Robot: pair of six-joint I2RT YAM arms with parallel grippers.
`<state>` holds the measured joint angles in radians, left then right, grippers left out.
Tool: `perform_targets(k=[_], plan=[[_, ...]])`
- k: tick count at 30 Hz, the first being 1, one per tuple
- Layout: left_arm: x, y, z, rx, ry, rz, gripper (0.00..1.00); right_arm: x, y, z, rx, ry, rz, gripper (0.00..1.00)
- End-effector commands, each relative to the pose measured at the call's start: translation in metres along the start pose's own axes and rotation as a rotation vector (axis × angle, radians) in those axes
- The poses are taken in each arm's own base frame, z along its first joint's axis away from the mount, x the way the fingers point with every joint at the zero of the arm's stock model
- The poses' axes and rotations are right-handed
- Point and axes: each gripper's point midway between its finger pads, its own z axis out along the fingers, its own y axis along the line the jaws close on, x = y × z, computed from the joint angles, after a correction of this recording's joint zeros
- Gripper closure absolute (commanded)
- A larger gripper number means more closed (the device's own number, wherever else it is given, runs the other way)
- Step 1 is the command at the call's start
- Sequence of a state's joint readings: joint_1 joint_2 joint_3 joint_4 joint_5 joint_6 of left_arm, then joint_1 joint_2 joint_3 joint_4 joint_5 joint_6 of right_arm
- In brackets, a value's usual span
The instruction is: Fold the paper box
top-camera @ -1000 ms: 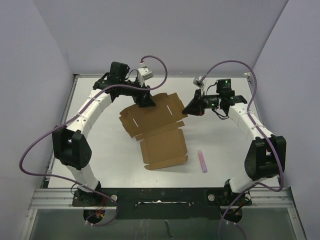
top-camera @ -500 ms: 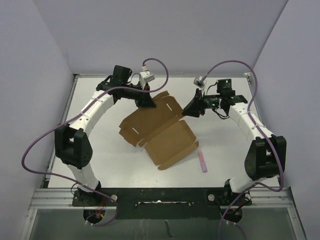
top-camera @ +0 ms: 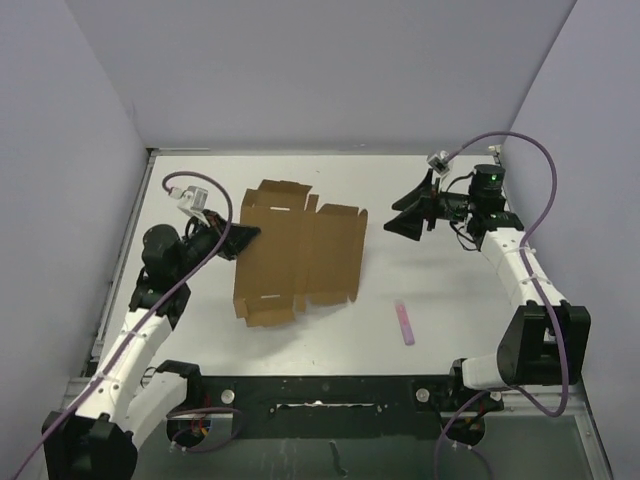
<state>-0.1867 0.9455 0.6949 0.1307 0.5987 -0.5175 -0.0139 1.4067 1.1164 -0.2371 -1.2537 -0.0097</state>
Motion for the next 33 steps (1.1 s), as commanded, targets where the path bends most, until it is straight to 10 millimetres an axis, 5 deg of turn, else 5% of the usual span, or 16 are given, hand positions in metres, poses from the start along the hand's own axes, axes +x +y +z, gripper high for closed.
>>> perform_targets(k=[1, 10, 15, 22, 33], plan=[[-0.059, -0.014, -0.024, -0.002, -0.401, -0.151, 1.0, 0.001, 0.0, 0.006, 0.011, -0.083, 0.042, 0.02], [-0.069, -0.031, -0.038, 0.084, -0.493, -0.206, 1.0, 0.045, -0.026, 0.028, 0.029, -0.082, 0.206, 0.02], [-0.072, -0.039, -0.041, 0.152, -0.527, -0.237, 1.0, 0.048, -0.024, 0.034, -0.008, -0.098, 0.251, 0.02], [-0.089, -0.056, -0.049, 0.221, -0.596, -0.211, 1.0, 0.036, -0.014, 0.036, -0.032, -0.133, 0.336, 0.02], [-0.143, -0.092, -0.064, 0.307, -0.802, -0.143, 1.0, -0.013, 0.012, 0.011, 0.004, -0.299, 0.349, 0.02]])
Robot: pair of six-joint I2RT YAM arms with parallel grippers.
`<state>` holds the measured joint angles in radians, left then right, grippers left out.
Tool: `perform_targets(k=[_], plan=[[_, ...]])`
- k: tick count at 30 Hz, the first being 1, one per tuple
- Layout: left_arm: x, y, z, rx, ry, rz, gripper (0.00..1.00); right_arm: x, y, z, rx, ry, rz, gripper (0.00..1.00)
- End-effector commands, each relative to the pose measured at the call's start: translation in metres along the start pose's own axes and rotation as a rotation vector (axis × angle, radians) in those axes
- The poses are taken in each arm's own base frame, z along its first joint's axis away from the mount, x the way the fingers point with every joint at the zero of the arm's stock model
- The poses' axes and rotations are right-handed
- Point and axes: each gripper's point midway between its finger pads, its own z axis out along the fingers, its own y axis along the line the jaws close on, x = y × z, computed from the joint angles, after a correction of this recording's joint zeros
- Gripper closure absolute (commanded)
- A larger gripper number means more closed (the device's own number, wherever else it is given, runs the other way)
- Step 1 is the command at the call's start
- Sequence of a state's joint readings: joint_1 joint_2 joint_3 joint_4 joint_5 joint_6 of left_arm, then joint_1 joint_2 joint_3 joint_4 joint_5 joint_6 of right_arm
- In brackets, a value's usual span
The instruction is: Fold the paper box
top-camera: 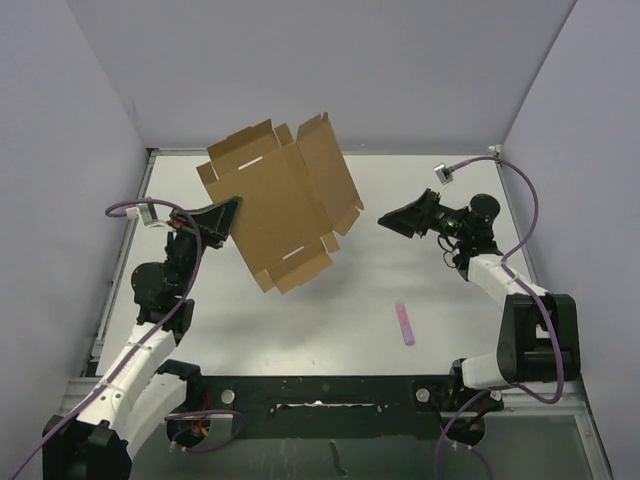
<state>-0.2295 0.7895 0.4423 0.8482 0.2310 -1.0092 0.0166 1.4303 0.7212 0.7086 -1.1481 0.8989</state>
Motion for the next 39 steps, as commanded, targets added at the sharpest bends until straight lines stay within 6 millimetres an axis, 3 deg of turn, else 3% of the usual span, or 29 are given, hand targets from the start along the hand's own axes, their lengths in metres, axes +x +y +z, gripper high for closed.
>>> perform_targets(k=[1, 11, 17, 28, 34, 39], plan=[[-0.041, -0.064, 0.022, 0.188, -0.155, 0.05, 1.0, -0.03, 0.032, -0.002, -0.033, -0.107, -0.05, 0.02], [-0.037, -0.099, 0.046, 0.278, -0.251, 0.007, 1.0, -0.052, 0.067, -0.003, -0.102, -0.292, 0.035, 0.02], [-0.028, -0.116, 0.062, 0.316, -0.246, -0.006, 1.0, -0.08, 0.1, -0.008, -0.207, -0.388, 0.032, 0.0], [-0.019, -0.126, 0.061, 0.343, -0.238, -0.051, 1.0, -0.124, 0.123, -0.016, -0.279, -0.469, 0.042, 0.01], [-0.021, -0.13, 0.06, 0.354, -0.24, -0.051, 1.0, -0.126, 0.131, -0.017, -0.282, -0.45, 0.09, 0.02], [-0.026, -0.134, 0.061, 0.35, -0.247, -0.024, 1.0, -0.109, 0.123, -0.018, -0.236, -0.403, 0.156, 0.01]])
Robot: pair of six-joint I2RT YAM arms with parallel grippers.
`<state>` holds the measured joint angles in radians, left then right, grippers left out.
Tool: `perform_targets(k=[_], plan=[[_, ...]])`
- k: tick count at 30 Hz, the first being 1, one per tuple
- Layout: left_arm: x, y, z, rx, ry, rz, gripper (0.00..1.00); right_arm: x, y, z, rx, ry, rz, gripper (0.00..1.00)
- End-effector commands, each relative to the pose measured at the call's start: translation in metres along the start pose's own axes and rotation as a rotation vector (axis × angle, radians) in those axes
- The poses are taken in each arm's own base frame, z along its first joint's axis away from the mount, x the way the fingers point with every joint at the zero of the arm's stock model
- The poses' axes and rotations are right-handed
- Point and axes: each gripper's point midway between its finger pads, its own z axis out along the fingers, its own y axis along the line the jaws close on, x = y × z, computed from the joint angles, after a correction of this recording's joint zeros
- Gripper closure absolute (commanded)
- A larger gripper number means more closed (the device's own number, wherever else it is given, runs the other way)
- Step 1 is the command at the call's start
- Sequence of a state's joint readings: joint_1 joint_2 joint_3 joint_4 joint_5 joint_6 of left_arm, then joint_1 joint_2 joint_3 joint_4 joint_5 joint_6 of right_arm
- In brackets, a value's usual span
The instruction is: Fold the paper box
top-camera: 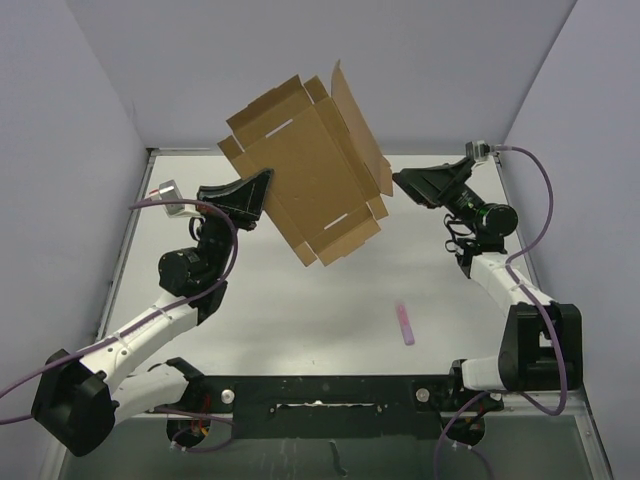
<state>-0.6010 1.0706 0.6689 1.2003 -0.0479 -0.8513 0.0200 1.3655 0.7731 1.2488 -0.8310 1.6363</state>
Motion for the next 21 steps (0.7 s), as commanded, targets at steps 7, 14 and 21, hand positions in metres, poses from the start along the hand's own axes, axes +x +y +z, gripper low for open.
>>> perform_targets(k=[7, 14, 21], plan=[[-0.031, -0.042, 0.021, 0.104, -0.062, 0.051, 1.0, 0.015, -0.003, -0.014, 0.064, 0.025, 0.058, 0.0], [-0.02, -0.016, 0.015, 0.013, 0.043, 0.145, 1.0, -0.005, -0.012, -0.033, 0.117, 0.007, -0.064, 0.02], [-0.021, 0.013, 0.007, -0.014, 0.403, 0.492, 1.0, 0.002, -0.053, -0.062, 0.179, 0.16, -0.388, 0.02]])
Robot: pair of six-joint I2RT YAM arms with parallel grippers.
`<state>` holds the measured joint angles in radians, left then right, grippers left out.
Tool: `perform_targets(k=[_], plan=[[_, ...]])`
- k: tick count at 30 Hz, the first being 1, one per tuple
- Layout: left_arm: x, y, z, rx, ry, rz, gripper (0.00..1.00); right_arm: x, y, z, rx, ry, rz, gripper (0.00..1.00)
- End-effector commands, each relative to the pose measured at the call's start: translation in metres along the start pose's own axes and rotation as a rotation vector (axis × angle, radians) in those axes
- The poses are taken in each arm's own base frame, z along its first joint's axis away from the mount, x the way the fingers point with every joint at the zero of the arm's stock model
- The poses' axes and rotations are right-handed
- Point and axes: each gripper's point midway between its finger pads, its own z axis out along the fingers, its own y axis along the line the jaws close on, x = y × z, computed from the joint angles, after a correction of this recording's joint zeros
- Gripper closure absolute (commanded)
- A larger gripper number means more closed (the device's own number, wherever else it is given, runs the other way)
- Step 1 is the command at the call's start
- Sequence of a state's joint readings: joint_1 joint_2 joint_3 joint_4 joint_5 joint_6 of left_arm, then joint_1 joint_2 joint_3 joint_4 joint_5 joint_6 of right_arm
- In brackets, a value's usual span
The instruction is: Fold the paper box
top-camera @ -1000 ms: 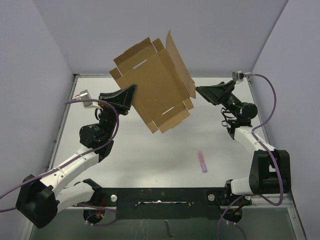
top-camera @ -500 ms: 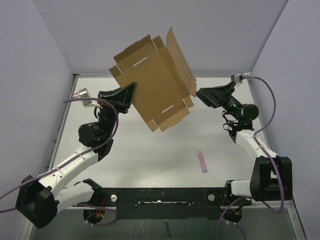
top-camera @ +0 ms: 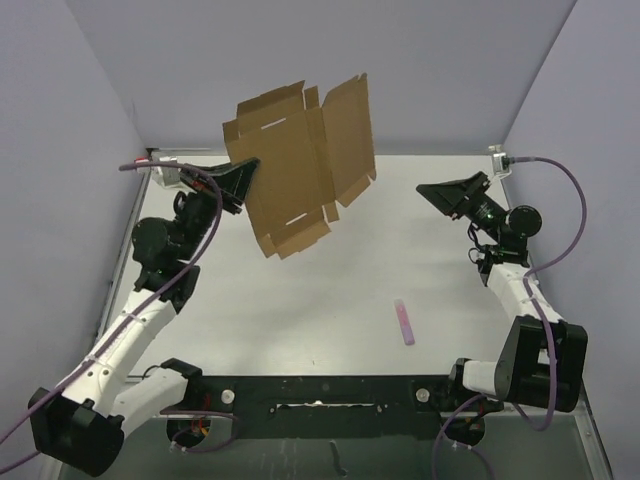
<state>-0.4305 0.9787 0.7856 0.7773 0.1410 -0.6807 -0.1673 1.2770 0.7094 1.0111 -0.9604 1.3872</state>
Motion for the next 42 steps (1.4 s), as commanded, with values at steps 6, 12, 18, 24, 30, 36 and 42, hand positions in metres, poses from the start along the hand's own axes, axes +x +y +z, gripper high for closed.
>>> perform_targets(k=[6, 12, 18, 24, 30, 36, 42], plan=[[-0.011, -0.046, -0.001, 0.327, 0.352, 0.549, 1.0, 0.041, -0.014, 0.007, -0.227, 0.259, -0.457, 0.02], [-0.027, -0.083, 0.005, 0.481, 0.324, 0.54, 1.0, 0.06, 0.001, 0.023, -0.358, 0.27, -0.568, 0.02], [-0.049, -0.106, 0.011, 0.536, 0.248, 0.532, 1.0, 0.05, 0.006, 0.031, -0.289, 0.293, -0.567, 0.02], [-0.07, -0.125, 0.019, 0.573, 0.158, 0.477, 1.0, 0.044, 0.044, 0.027, -0.327, 0.255, -0.647, 0.02], [-0.09, -0.145, 0.025, 0.613, 0.083, 0.409, 1.0, 0.023, 0.076, 0.032, -0.419, 0.153, -0.701, 0.02], [-0.104, -0.147, 0.029, 0.577, 0.014, 0.371, 1.0, -0.008, 0.104, 0.027, -0.445, 0.066, -0.694, 0.04], [-0.1, -0.133, 0.033, 0.534, -0.009, 0.329, 1.0, -0.005, 0.127, 0.021, -0.47, 0.034, -0.713, 0.17]])
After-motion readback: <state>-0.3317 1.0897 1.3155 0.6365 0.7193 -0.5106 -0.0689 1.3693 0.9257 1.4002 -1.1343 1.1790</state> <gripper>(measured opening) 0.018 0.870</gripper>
